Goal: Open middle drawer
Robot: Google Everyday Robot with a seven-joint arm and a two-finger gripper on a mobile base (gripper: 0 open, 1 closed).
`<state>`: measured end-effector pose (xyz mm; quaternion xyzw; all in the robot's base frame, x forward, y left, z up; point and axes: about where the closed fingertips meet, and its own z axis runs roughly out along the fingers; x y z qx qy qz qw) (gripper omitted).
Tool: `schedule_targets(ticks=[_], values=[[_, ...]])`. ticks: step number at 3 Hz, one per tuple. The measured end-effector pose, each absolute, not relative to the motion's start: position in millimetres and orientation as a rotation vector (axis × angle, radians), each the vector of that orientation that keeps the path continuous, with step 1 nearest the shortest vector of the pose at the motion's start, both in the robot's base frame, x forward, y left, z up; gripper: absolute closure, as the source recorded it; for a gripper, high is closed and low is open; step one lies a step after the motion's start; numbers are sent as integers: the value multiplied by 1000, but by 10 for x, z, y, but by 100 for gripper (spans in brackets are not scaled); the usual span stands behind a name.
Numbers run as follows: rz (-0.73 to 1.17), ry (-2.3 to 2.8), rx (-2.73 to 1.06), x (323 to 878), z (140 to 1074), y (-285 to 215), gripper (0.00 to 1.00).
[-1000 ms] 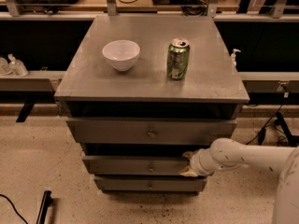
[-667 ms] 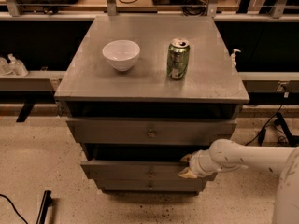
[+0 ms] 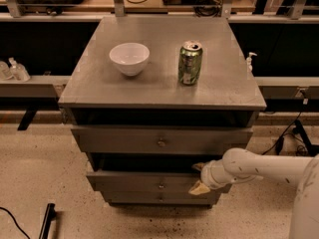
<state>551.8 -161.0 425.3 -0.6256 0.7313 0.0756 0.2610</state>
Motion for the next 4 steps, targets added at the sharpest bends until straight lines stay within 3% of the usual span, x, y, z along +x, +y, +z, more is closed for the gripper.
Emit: schedule_targets(ticks=[1, 2, 4], values=[[208, 1979, -1696, 5512, 4242, -1596, 14], [211, 1979, -1697, 5507, 4233, -1585, 0], [277, 2000, -1712, 5467, 4195, -1600, 36]])
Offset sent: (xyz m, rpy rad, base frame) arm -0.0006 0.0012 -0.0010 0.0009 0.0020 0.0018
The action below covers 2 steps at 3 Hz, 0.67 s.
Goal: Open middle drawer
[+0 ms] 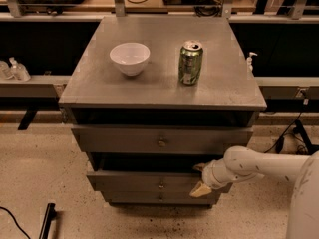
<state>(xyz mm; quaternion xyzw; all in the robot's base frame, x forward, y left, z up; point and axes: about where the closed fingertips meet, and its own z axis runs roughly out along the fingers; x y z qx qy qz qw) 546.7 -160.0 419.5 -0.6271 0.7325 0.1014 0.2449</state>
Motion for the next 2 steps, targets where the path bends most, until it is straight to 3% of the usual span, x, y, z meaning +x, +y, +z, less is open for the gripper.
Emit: schedule_targets(ticks=[2], values=[[363, 2007, -1806, 5213, 4279, -1548, 42]])
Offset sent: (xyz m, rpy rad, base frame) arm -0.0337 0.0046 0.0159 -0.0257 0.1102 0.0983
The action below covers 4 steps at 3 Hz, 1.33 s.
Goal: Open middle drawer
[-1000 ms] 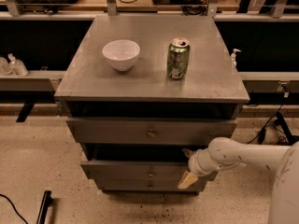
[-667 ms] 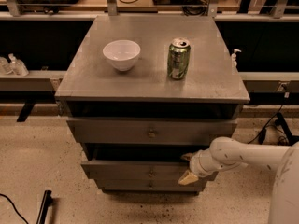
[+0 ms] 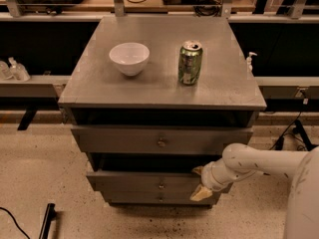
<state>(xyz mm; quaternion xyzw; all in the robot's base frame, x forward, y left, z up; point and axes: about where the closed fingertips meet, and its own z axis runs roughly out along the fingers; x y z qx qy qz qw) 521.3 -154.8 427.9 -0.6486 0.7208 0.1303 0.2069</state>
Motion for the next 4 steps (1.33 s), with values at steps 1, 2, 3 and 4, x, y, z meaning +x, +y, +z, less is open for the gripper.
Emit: schedule_targets(ticks=[1, 2, 3, 4], values=[[423, 1991, -1866, 5007, 4397, -1480, 53], [505, 1997, -1877, 4814, 4407, -1457, 65], [545, 1986, -1874, 4740, 4417, -1442, 66], [608, 1923, -1861, 4593, 4522, -1441, 44]])
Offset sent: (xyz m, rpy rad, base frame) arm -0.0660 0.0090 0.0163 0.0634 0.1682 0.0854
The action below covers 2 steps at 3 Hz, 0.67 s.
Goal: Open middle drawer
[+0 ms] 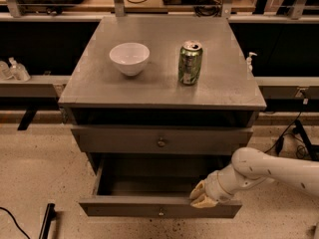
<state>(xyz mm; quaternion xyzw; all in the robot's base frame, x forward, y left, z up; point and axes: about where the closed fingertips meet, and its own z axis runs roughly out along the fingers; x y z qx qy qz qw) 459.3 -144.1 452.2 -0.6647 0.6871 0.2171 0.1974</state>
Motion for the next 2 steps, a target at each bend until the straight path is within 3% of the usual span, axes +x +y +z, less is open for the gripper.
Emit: schedule_targets(ticks=[2], values=[[618, 1918, -1864, 4563, 4506, -1429, 0]])
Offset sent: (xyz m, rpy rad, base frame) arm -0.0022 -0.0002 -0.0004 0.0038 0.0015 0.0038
